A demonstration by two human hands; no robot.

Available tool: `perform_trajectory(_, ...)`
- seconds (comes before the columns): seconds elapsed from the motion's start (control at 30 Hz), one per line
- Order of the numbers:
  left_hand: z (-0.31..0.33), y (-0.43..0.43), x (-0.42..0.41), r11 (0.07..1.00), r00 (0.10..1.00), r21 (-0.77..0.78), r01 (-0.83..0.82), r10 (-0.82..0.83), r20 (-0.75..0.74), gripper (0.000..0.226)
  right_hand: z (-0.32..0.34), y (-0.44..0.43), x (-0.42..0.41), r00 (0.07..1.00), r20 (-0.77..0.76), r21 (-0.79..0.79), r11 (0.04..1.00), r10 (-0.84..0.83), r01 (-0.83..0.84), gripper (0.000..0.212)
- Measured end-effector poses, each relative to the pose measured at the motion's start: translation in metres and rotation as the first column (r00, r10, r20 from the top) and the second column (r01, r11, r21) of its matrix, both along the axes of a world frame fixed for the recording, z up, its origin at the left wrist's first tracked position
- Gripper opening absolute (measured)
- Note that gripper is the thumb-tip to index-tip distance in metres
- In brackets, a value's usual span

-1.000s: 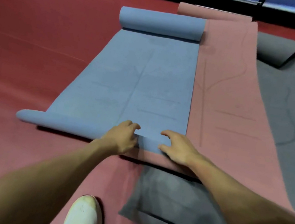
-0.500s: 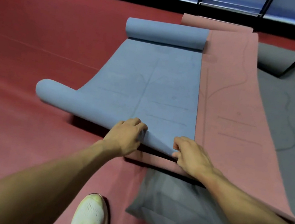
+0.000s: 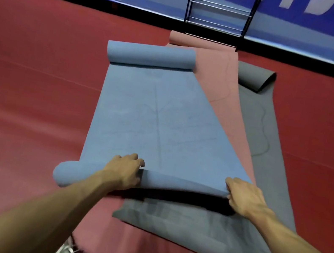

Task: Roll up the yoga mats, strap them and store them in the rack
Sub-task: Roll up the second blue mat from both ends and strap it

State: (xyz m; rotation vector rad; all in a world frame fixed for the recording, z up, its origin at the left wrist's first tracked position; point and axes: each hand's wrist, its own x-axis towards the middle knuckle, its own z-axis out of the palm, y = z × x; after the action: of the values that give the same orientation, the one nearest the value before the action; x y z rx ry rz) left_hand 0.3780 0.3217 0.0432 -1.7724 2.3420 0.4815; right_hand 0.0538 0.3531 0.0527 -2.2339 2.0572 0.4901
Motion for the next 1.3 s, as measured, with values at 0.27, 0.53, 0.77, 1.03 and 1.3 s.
perform_trajectory(0.27, -0.06, 0.024, 0.005, 0.994, 0.993, 0.091, -0.055, 0.064, -0.101, 0.029, -0.058, 0.003, 0.004, 1.0, -0.013, 0.127, 0.992, 0.019, -0.017, 0.031)
perform_trajectory(0.53, -0.108, 0.082, 0.026, 0.998, 0.921, -0.068, 0.002, -0.028, -0.389, 0.018, -0.089, 0.01, 0.063, 0.874, 0.344, -0.08, 0.938, 0.344, -0.338, 0.022)
perform_trajectory(0.77, -0.117, 0.087, 0.03, 0.995, 0.931, 0.096, 0.029, 0.008, -0.364, 0.019, -0.092, 0.027, 0.084, 0.919, 0.344, 0.203, 0.94, 0.194, -0.275, 0.014)
perform_trajectory(1.03, -0.129, 0.083, 0.047, 0.906, 0.897, 0.41, -0.108, 0.267, -0.353, 0.013, -0.128, 0.022, 0.101, 0.895, 0.446, 0.432, 0.874, 0.01, -0.225, 0.008)
perform_trajectory(1.3, -0.149, 0.075, 0.018, 0.876, 0.909, 0.391, -0.281, 0.374, -0.184, 0.02, -0.175, 0.035, 0.1, 0.854, 0.521, 0.176, 0.979, -0.007, -0.099, 0.023)
